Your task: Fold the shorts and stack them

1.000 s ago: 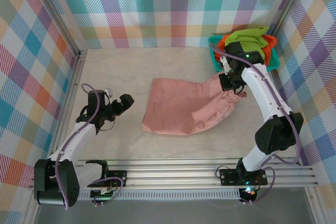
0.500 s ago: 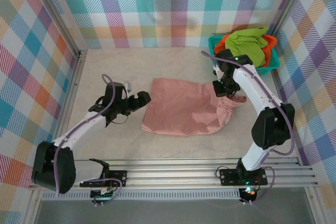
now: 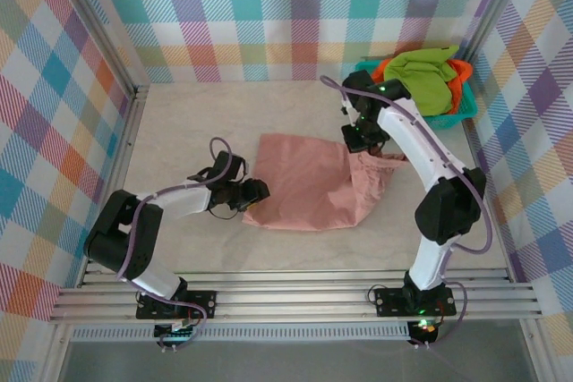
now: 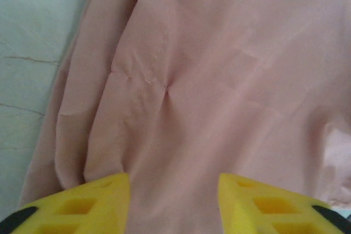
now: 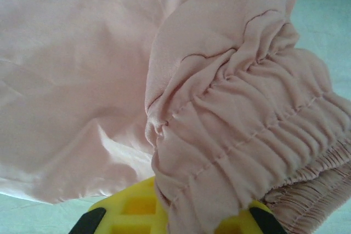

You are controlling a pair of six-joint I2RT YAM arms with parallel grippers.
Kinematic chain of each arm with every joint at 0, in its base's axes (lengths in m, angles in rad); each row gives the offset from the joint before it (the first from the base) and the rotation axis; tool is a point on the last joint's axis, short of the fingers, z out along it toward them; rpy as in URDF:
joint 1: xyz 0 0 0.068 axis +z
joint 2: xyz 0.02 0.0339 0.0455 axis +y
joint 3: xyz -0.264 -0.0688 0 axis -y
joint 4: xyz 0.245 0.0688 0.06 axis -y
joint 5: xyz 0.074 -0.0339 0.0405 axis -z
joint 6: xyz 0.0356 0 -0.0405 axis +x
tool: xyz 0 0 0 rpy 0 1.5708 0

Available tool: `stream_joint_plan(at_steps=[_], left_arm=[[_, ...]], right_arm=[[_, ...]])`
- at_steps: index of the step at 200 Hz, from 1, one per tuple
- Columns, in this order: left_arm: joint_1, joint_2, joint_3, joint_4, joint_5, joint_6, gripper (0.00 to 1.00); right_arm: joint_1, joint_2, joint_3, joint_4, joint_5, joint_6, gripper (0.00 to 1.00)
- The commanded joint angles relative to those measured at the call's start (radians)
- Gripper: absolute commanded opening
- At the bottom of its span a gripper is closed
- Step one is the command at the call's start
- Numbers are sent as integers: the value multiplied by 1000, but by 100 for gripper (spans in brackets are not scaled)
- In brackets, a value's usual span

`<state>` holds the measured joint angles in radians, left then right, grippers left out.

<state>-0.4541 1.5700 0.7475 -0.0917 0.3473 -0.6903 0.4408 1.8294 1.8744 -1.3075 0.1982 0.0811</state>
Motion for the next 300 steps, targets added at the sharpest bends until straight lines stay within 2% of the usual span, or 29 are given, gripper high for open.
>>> stream_joint_plan(at_steps=[1,38,67,96,116,133,144,157,175,206,227,249,270,300], left_arm=[[-17,31,-31,44,-18,-16,38],[-30,52,-80,79,-20,-34,35],[-42,37,-100,92,-33,-41,35],[-44,17,-108,97,-44,-46,36],[-43,-6,-124,121,-46,-59,38],[-43,-70,-152,134,-76,-81,43],[-43,-137,-165,109,-113,-87,50],[-42,-228,-168,47,-160,-83,55],[-30,-357,-154,-49,-201,-73,60],[-8,-465,-11,-193,-191,-15,74],[-5,-404,151,-280,-171,50,75],[1,-241,317,-360,-143,99,75],[6,-93,388,-370,-121,93,69],[16,46,421,-337,-176,55,64]], right_arm=[[65,59,99,-64,3,65,0],[171,213,306,-139,-6,147,0],[265,353,488,-178,-41,210,4],[343,482,643,-165,-118,296,8],[370,530,665,-92,-241,355,26],[373,533,667,-2,-378,391,48],[369,503,667,34,-400,396,58],[354,447,661,57,-370,394,69],[309,322,580,100,-348,393,74],[189,47,147,331,-402,441,74],[126,-107,-166,512,-432,486,74],[99,-203,-388,643,-433,501,75],[84,-203,-433,626,-367,472,75],[81,-85,-320,574,-269,445,73]])
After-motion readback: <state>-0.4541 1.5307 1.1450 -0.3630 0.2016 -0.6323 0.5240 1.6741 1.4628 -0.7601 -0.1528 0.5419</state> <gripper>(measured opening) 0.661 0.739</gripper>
